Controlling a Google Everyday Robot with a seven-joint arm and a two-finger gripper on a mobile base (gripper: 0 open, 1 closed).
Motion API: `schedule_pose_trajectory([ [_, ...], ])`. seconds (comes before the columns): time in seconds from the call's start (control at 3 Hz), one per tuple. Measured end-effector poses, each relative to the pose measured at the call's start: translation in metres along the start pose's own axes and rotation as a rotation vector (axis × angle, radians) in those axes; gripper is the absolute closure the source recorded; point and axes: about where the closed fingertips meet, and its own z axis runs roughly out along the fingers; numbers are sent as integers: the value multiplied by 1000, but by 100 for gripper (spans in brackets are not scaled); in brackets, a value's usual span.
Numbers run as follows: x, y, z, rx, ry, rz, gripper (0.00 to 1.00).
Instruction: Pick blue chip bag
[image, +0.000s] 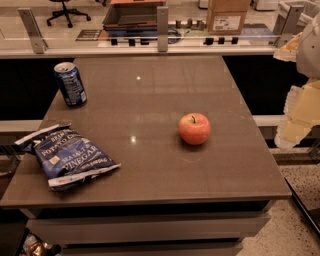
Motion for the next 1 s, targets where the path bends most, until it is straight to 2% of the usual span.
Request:
schedule_pose_trajectory([
  [0.33,0,0,0,0,0,0,0],
  [0.67,-10,1,-3,-10,-66,-7,0],
  [1.0,-33,13,-3,-40,-167,-41,0],
])
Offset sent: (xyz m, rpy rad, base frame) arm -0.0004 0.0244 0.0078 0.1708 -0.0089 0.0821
